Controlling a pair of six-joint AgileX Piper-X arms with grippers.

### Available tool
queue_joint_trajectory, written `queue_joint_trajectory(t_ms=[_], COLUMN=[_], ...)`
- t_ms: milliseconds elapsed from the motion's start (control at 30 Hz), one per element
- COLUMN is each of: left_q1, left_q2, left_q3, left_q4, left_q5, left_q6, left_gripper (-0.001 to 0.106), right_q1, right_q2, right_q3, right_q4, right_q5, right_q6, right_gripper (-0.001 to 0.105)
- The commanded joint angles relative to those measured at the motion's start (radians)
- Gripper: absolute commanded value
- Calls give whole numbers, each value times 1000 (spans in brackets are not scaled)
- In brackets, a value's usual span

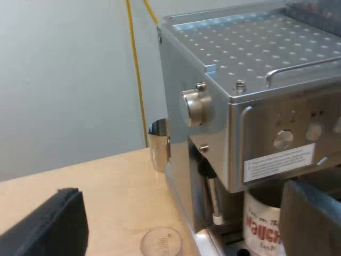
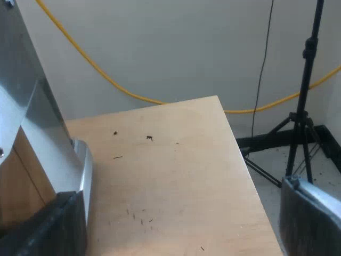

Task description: Place mug into machine

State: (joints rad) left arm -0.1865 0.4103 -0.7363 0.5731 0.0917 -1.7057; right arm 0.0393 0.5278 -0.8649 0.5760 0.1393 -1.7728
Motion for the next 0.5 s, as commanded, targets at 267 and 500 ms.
queue_joint_trajectory(t_ms=[267,500], left_q1=[204,204], left_q2=[-55,-173], left_q3=[-6,-6], left_q4=[67,157], left_q5=[130,130], left_q6=[-71,-71], left_gripper=[79,79], right_q1=[-18,-18], right_q2=[-50,-153], right_q3=[-5,-5], right_q4=[58,58], right_q5=[-30,-50], right_q6=[-3,-3], right_gripper=[78,78])
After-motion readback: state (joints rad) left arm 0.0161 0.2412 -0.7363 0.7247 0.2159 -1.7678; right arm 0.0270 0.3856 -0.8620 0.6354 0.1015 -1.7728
